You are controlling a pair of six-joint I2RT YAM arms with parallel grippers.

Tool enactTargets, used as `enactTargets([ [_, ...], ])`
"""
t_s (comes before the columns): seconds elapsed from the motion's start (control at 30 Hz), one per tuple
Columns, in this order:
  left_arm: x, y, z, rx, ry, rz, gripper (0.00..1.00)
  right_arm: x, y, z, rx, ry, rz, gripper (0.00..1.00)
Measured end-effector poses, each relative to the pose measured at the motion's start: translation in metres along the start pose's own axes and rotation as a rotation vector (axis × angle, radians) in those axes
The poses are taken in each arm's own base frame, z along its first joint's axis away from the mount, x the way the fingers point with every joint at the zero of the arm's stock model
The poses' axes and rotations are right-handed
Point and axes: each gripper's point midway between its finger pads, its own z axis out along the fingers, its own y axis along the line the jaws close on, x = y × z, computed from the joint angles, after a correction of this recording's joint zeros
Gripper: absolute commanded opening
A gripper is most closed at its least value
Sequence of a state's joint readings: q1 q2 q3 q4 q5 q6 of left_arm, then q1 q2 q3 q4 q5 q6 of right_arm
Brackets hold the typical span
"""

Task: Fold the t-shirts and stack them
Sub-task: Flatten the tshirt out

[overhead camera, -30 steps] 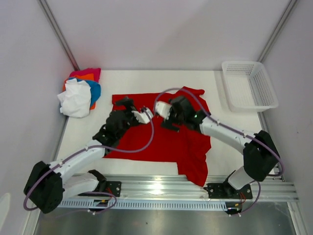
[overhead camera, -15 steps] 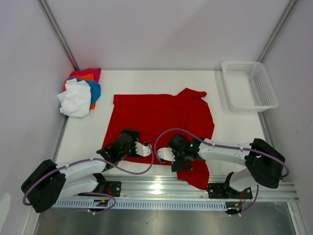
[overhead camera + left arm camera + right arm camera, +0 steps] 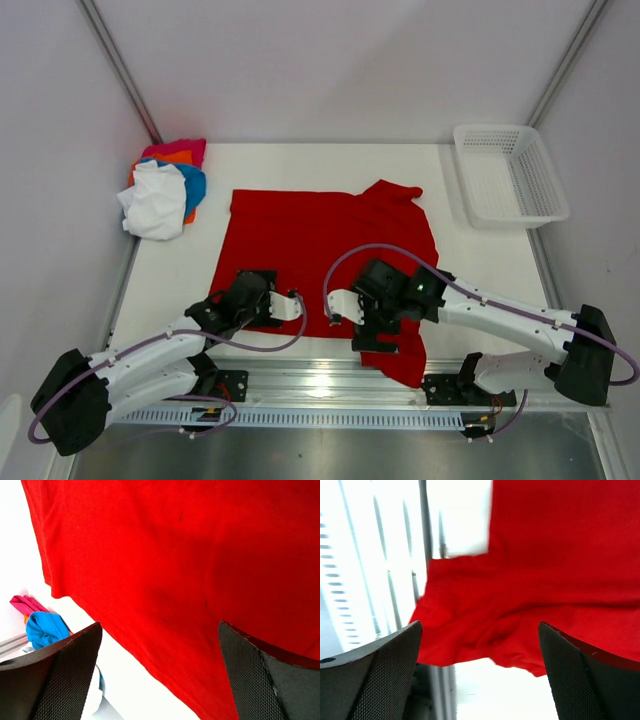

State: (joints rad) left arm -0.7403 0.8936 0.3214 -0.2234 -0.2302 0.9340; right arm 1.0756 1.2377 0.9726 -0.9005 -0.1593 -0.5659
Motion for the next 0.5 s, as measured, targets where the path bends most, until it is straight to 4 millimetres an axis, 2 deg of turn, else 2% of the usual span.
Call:
enactTargets([
  [0.13, 0.003, -0.002, -0.002, 0.017, 0.017, 0.007, 0.99, -0.012, 0.012, -0.010, -0.057, -0.016, 0.010, 0.99],
  [0.27, 0.010, -0.003, -0.003, 0.021, 0.050, 0.038, 0.99, -0.011, 0.021, -0.003, -0.044, 0.023, -0.034, 0.99],
  [0.43, 0.014, 0.008, -0.004, -0.015, 0.074, 0.036, 0.99, 0.023, -0.001, 0.019, 0.092, 0.146, -0.042, 0.99],
  [0.5, 0.019, 0.024, -0.005, -0.040, 0.096, -0.021, 0.99, 0.034, -0.023, 0.023, 0.122, 0.164, 0.037, 0.99],
])
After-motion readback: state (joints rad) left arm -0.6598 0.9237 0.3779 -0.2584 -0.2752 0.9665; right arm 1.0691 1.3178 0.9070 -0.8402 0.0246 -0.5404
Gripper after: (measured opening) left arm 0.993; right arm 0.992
